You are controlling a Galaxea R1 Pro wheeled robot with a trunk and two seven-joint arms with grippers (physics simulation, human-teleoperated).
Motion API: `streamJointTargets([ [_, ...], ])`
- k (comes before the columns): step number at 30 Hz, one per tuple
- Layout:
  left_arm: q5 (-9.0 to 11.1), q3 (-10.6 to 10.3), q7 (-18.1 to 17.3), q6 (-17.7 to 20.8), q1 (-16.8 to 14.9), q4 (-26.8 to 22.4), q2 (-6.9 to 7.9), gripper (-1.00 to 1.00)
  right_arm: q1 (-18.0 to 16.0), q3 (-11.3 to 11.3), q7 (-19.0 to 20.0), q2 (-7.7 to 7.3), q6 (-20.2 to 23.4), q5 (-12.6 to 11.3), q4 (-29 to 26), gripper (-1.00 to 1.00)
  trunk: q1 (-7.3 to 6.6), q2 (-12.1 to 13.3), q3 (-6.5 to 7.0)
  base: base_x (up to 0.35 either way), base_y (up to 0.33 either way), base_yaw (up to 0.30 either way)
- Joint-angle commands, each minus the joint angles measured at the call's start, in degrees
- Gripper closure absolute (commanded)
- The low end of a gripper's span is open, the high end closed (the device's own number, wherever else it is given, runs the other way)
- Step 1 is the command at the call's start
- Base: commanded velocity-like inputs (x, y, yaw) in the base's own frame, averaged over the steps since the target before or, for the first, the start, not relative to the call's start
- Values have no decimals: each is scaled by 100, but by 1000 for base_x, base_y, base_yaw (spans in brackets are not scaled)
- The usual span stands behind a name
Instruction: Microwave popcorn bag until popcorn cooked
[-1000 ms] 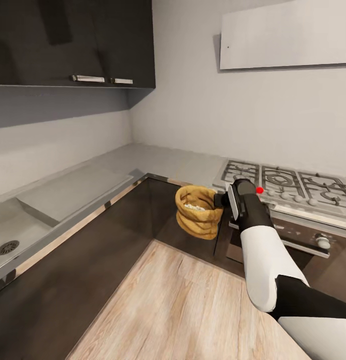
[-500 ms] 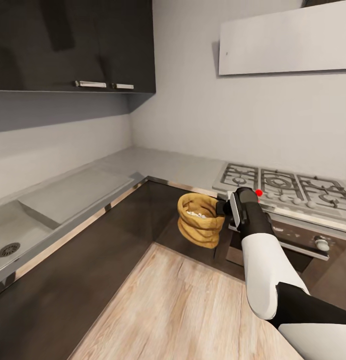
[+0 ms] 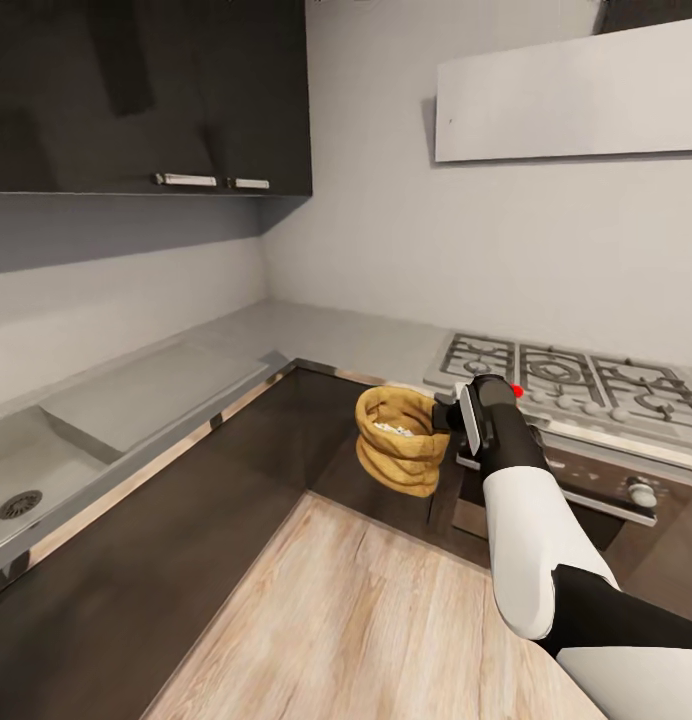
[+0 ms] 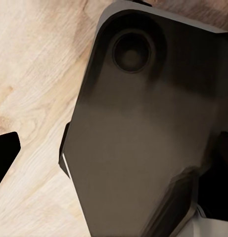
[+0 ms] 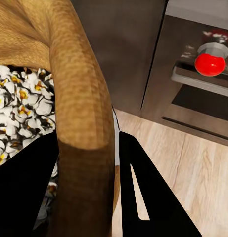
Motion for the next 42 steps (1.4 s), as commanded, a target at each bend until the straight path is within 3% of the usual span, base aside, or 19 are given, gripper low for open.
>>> streamJointTargets([
  [1, 31, 5, 16, -3, -1, -10, -2, -100, -5, -20, 8, 7, 17, 18, -3, 100, 0, -3, 4, 0, 0, 0],
  [11, 32, -3, 11, -3, 4, 6, 6, -100, 0, -23, 0, 7, 17, 14, 4, 100, 0, -3, 91, 0, 0, 0],
  [15, 50, -9, 15, 53, 1, 28, 17, -100, 192, -26, -1, 7, 17, 42, -4, 100, 0, -3, 126, 0, 0, 0],
  [21, 35, -19, 14, 123, 2, 271, 100, -100, 232, -29, -1, 7, 17, 37, -5, 100, 0, -3, 179, 0, 0, 0],
  [42, -35, -92, 8, -12, 4, 280, 77, -100, 232, -29, -1, 7, 17, 29, -5, 100, 0, -3, 343, 0, 0, -47],
])
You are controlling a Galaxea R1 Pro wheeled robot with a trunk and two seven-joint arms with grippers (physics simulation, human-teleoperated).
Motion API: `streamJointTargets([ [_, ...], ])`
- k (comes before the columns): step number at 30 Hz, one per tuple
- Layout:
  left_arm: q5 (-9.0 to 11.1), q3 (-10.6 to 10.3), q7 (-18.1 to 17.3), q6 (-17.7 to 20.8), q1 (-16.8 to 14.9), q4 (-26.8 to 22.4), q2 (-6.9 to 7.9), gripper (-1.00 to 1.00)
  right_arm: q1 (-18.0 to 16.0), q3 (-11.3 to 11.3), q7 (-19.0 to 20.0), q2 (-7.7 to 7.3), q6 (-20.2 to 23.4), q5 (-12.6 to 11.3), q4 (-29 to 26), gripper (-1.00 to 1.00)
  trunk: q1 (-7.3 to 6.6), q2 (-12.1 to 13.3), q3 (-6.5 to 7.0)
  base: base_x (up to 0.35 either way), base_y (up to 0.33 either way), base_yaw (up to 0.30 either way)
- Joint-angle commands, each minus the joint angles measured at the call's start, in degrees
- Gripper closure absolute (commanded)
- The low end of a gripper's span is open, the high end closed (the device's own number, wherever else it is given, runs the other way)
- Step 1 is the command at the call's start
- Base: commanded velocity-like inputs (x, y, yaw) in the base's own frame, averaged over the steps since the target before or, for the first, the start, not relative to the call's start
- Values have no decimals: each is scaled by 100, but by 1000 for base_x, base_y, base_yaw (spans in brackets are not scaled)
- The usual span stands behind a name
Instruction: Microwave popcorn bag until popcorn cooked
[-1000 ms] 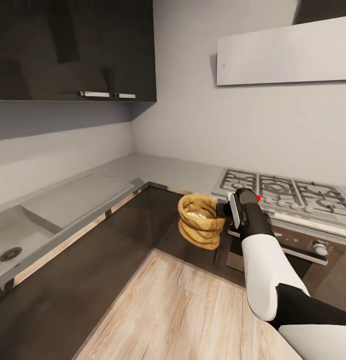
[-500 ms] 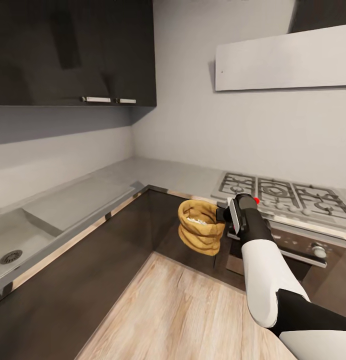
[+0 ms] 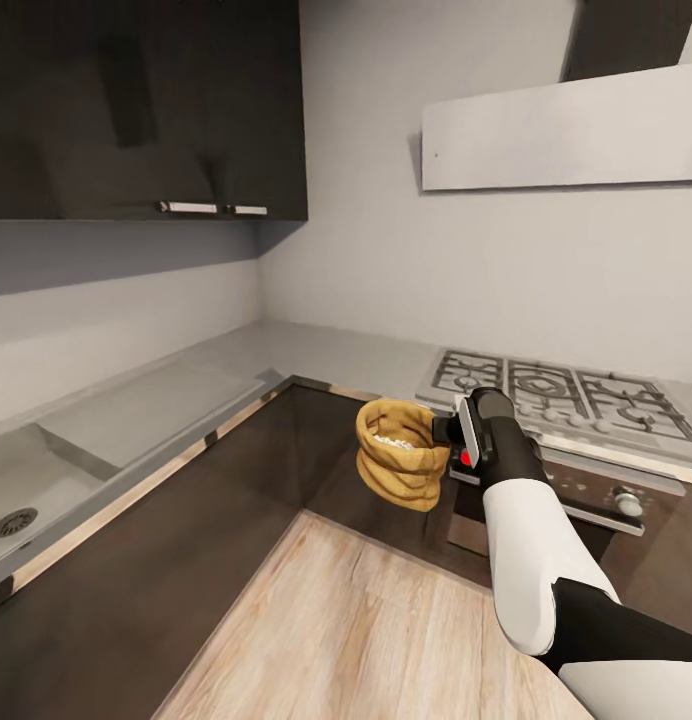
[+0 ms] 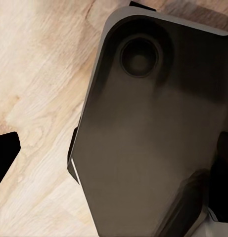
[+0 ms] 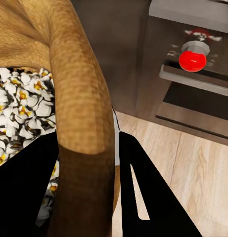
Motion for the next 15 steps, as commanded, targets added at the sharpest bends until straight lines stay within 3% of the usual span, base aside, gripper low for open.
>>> streamJointTargets([
  [1, 31, -4, 18, -4, 0, -10, -1, -100, -5, -20, 7, 7, 16, 16, -5, 100, 0, -4, -4, 0, 0, -9],
  [15, 58, 28, 19, -4, -2, -10, 0, -100, -5, -20, 31, -24, 16, 6, 1, 100, 0, -4, -3, 0, 0, -1],
])
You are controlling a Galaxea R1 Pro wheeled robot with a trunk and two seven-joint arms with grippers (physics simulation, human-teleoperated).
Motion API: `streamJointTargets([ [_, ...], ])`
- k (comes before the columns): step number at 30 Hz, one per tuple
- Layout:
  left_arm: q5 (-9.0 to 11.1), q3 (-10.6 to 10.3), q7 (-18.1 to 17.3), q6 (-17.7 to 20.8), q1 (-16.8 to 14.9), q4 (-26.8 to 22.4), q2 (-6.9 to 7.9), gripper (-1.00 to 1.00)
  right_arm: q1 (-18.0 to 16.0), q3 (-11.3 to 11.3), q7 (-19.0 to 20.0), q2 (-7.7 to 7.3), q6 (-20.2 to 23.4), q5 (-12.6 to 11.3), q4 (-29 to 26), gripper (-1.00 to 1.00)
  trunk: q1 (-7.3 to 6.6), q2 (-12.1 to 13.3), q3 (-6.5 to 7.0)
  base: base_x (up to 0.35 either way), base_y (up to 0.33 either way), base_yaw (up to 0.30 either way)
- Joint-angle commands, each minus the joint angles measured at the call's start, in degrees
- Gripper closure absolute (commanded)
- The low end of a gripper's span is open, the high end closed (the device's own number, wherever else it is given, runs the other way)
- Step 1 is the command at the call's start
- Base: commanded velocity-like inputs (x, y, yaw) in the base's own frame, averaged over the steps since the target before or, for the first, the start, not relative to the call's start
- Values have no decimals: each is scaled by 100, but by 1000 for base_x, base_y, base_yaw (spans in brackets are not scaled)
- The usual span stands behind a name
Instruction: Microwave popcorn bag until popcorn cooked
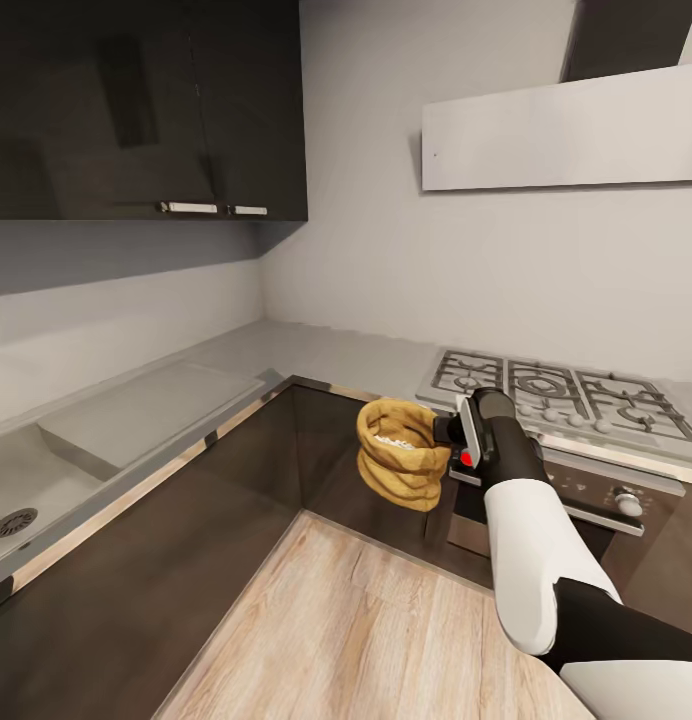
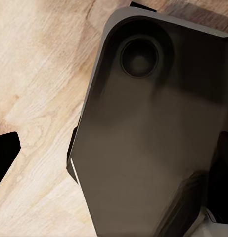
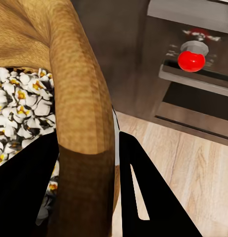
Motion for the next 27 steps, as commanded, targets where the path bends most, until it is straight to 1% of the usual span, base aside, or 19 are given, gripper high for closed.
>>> streamJointTargets([
  [1, 30, 1, 18, -4, 2, -9, -1, -100, -5, -20, 0, 5, 17, 19, -6, 100, 0, -4, -6, 0, 0, 0],
  [6, 32, 11, 19, -4, 2, -9, 5, -100, -5, -20, 6, 5, 17, 14, -3, 100, 0, -4, -3, 0, 0, -32],
  [16, 39, 14, 24, -4, 4, -9, 0, -100, -5, -20, 11, 0, 17, 13, -3, 100, 0, -4, 33, 0, 0, -223],
  [19, 39, 15, 24, -4, 4, -9, -1, -100, -5, -20, 26, -67, 17, 17, -3, 100, 0, -4, 45, 0, 0, -226],
  [27, 39, 20, 25, -4, 4, -9, -1, -100, -5, -20, 20, -141, 17, 17, -9, 100, 0, -4, 77, 0, 0, -258],
])
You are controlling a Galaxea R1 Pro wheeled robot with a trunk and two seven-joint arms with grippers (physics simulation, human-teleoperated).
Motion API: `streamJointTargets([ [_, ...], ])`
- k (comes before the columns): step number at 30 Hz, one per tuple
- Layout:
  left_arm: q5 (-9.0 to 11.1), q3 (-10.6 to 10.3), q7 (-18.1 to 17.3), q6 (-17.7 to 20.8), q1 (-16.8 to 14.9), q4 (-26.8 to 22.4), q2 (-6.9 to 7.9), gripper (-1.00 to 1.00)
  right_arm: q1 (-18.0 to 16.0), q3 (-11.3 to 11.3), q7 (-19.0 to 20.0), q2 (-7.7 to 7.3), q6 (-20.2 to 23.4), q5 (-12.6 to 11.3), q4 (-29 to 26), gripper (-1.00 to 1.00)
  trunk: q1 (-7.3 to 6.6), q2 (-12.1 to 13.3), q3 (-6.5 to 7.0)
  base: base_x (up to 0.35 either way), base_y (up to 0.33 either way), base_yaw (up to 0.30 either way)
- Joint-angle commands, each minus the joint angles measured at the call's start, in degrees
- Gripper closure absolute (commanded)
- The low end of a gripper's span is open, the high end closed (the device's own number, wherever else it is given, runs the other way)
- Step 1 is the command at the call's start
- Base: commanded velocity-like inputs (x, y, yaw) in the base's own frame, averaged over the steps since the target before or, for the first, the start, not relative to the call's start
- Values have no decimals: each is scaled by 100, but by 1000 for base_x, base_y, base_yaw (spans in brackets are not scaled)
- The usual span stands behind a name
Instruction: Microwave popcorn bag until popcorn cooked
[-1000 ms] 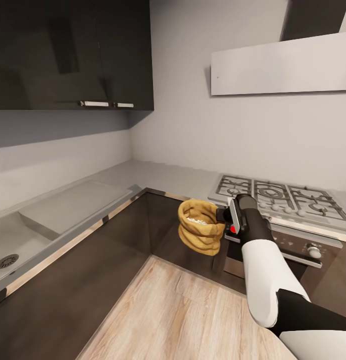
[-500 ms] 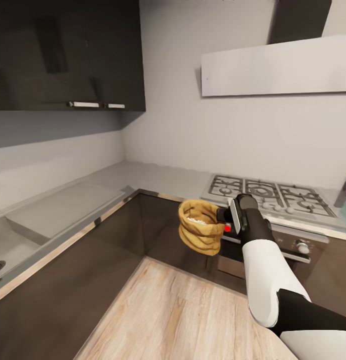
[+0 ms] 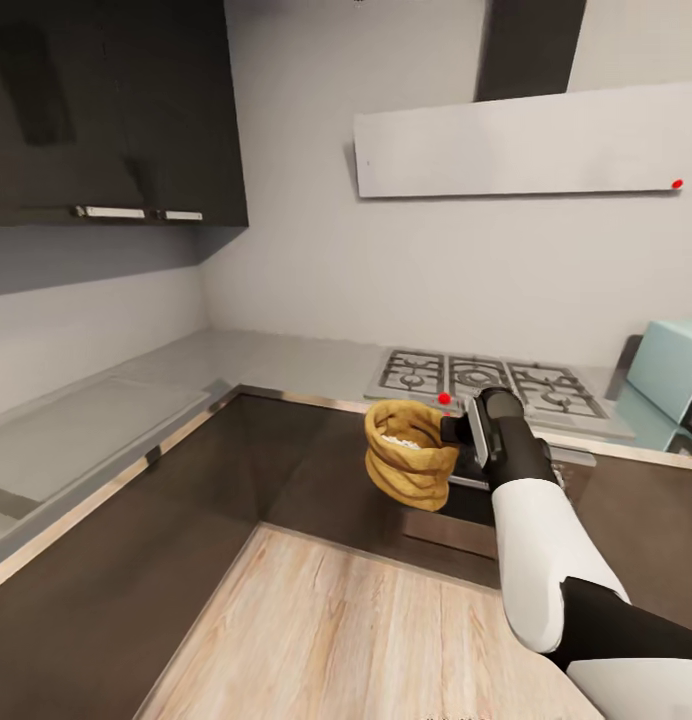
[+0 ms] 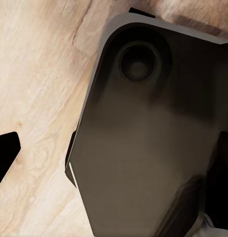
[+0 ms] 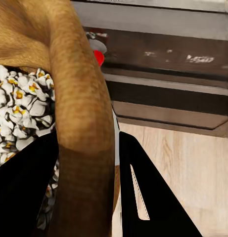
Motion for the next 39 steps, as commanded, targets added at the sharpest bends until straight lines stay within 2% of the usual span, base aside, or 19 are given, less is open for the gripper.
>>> streamJointTargets([
  [1, 28, 1, 17, -4, 2, -9, -1, -100, -6, -20, 10, 6, 14, 20, -5, 100, 0, -4, -3, 0, 0, -274],
  [6, 28, 1, 17, -68, 1, -9, -3, -100, -6, -18, 10, -49, 14, 56, -12, 100, 0, -4, 11, 0, 0, -274],
  [11, 28, 1, 17, -91, 2, -9, -3, -100, -6, 15, 40, -339, 14, 57, -6, 100, 0, -4, 17, 0, 0, -274],
  [14, 29, 1, 17, -88, 3, -9, -3, -100, -6, 34, 60, -441, 14, 40, 45, 100, 0, -4, 17, 0, 0, -274],
  [19, 29, 1, 17, -88, 1, -9, -3, -100, -6, 42, 63, -466, 14, 38, 97, 100, 0, -4, 17, 0, 0, -274],
  [23, 28, 1, 17, -91, 0, -9, -3, -100, -6, 50, 68, -553, 14, 38, 99, 100, 0, -4, 17, 0, 0, -274],
  [39, 37, 5, 17, -90, 1, -9, -3, -100, -6, 51, 73, -544, 14, 46, 91, 100, 0, -4, 23, 0, 0, -277],
])
